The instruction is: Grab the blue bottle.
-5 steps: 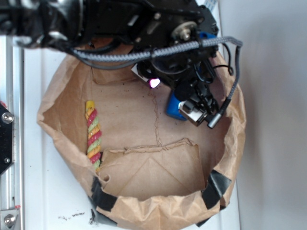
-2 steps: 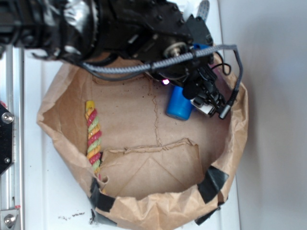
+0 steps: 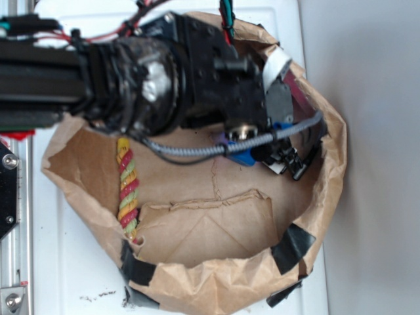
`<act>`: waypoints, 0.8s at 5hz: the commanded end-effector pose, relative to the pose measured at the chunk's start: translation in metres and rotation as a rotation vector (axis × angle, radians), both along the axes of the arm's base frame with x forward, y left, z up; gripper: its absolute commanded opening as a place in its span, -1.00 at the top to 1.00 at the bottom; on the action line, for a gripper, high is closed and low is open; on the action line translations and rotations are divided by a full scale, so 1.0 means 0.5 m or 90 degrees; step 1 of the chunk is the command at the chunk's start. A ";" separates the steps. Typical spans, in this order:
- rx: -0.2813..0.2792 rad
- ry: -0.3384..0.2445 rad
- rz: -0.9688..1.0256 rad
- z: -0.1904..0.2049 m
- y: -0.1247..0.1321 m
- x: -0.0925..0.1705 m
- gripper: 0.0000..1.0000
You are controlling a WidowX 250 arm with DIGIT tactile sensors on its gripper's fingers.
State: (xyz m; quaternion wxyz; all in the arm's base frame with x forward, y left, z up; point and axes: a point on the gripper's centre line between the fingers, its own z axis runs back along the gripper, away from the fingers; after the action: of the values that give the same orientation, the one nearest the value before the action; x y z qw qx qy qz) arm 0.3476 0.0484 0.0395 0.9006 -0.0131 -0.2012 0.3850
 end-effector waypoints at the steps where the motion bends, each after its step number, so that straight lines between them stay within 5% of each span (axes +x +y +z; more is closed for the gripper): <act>1: 0.011 -0.028 -0.003 0.034 0.034 -0.021 1.00; 3: -0.083 -0.006 -0.076 0.163 0.037 -0.066 1.00; 4: -0.054 -0.017 -0.150 0.210 0.008 -0.098 1.00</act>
State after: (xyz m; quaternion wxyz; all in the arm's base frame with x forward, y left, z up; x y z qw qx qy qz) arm 0.2998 0.0318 0.1223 0.9404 -0.0776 -0.1639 0.2878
